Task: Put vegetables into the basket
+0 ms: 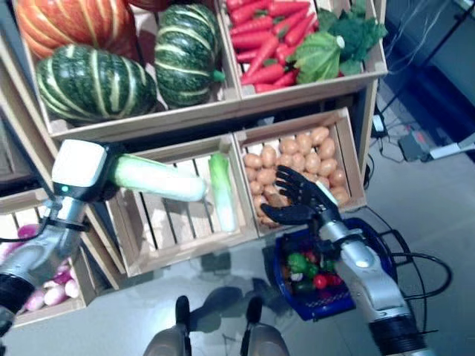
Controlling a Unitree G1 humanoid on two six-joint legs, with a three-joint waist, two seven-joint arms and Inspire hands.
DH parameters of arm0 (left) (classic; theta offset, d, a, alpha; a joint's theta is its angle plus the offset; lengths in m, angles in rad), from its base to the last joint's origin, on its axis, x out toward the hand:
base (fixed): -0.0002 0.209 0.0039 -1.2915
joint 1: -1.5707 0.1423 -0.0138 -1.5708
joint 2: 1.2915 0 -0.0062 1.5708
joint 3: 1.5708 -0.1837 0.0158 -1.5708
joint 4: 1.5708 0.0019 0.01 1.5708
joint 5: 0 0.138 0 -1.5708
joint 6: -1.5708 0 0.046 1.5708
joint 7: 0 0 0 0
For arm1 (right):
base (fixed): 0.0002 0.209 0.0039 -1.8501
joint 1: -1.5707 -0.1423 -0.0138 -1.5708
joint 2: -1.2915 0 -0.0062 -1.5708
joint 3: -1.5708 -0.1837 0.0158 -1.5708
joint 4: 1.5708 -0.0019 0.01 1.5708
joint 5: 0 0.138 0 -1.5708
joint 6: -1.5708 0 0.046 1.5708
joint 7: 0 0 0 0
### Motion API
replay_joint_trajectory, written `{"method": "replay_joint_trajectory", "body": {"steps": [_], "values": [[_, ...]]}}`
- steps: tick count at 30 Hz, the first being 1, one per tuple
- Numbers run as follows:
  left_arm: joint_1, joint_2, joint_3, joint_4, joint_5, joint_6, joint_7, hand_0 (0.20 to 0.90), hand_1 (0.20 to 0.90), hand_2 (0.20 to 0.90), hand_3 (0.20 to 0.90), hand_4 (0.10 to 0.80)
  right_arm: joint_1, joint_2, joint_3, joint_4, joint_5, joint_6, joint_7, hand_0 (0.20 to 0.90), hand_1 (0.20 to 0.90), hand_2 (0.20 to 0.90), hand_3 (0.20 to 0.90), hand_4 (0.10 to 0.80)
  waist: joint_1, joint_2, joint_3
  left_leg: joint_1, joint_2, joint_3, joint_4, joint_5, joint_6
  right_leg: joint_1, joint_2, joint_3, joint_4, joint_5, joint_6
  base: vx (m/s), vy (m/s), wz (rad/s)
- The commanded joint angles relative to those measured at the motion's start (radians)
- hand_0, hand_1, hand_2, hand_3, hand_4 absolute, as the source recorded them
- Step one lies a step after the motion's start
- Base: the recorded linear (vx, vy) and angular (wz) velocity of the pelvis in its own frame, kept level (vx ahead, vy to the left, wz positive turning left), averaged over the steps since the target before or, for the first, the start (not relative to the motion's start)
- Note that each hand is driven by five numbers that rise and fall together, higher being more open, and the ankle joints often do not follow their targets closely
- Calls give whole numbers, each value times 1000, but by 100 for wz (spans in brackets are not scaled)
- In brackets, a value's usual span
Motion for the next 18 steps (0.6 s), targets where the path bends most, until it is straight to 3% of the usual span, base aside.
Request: {"method": "replay_joint_trajectory", "body": {"steps": [1,7,18], "values": [[0,-57,117,-73,-150,-8,3,300,300,300,300,400,-19,19,40,-96,48,-172,-58,900,900,900,900,800,16,-18,-147,-19,-16,-25,26,-49,-19,68,-35,-30,-14,-27,0,30,-33,6],[70,-221,132,-125,-395,-18,-106,300,300,300,300,400,-7,105,75,-62,109,-275,-74,900,900,900,900,800,38,-19,-162,5,-20,-39,21,-64,-13,86,-35,-36,-16,-32,3,30,-31,5],[95,-321,66,-145,-787,21,-323,300,300,300,300,400,-19,170,101,-20,184,-363,-94,900,900,900,900,800,50,-17,-176,31,-34,-50,10,-84,-1,96,-39,-36,-26,-22,13,1,-3,0]]}}
